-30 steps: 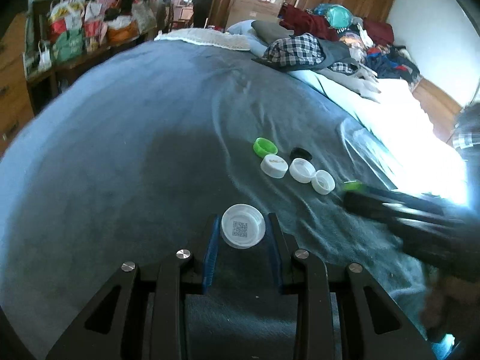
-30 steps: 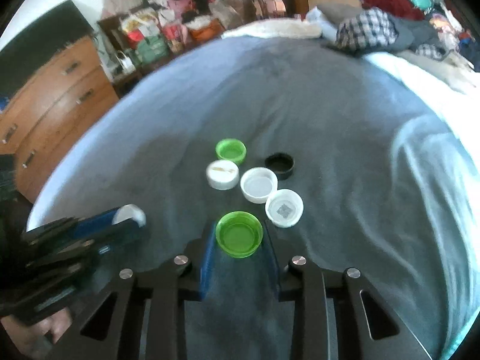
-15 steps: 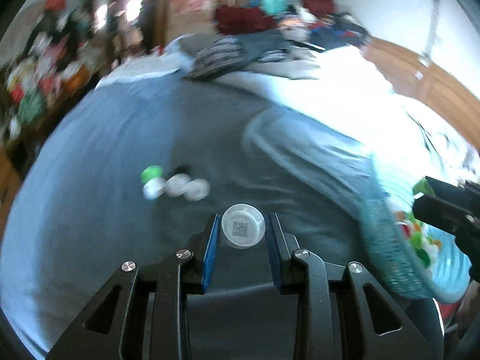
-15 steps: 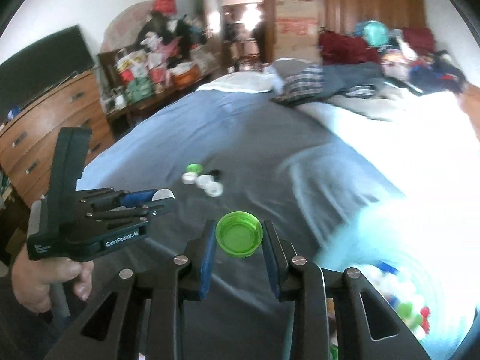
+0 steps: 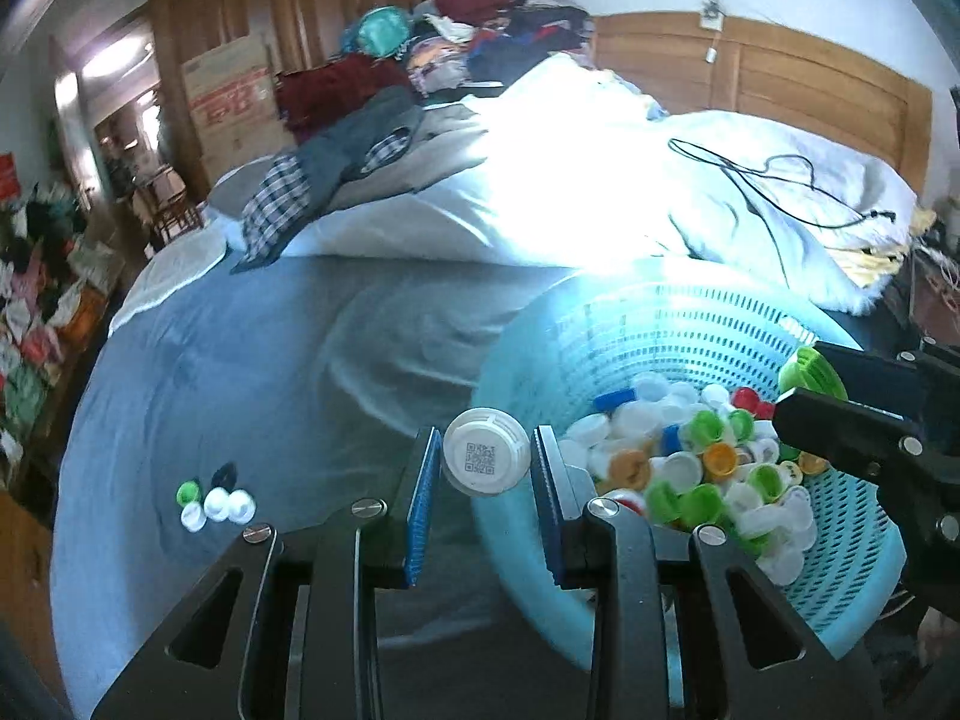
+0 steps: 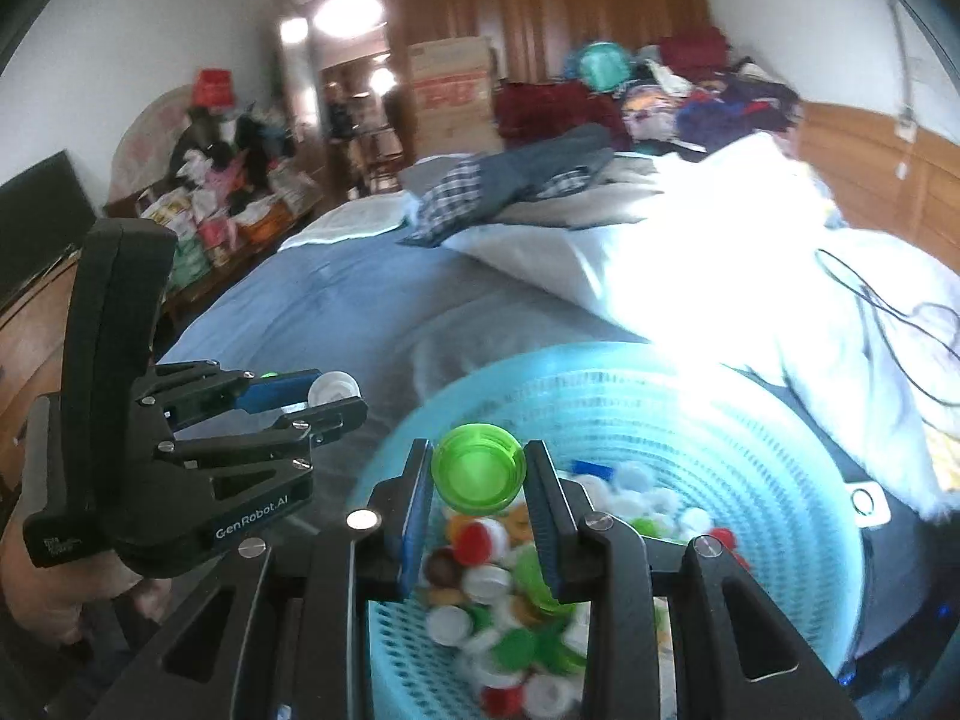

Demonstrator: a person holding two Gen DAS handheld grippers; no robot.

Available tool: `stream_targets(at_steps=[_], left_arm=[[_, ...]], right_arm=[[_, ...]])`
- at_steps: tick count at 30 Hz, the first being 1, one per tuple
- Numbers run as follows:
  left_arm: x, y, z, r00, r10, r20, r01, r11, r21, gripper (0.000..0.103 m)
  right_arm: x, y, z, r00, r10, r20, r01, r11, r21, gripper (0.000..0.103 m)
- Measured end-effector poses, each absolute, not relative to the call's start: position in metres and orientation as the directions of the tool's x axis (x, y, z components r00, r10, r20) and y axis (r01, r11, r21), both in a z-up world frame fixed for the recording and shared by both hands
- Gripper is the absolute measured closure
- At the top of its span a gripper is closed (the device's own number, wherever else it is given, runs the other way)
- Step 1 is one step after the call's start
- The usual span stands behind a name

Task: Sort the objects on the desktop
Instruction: 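Carry the white cap into the basket with the left tool while the right tool drops its green cap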

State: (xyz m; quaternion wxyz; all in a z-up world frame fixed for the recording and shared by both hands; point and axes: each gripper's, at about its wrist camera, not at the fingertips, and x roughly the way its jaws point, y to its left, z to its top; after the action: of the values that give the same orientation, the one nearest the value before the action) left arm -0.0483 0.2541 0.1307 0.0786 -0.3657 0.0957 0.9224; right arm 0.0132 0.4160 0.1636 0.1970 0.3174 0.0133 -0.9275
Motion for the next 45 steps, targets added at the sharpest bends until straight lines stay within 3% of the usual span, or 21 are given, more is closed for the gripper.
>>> stream_targets(at_steps=[21, 45], left_arm=[[-0.041, 0.320, 0.118, -0.703, -0.011, -0.711, -0.291, -0.908, 0.301, 0.077], [-0.043, 0.320, 0.109, -0.690, -0.014, -0.724, -0.296, -0.907, 0.299, 0.077]], right_arm=[[0.018, 0.455, 0.151, -0.725, -0.350, -0.594, 0.308, -0.935, 0.176, 0.070], [0.016, 0.448, 0.140, -0.704, -0.357, -0.614, 0.309, -0.932, 0.188, 0.070]])
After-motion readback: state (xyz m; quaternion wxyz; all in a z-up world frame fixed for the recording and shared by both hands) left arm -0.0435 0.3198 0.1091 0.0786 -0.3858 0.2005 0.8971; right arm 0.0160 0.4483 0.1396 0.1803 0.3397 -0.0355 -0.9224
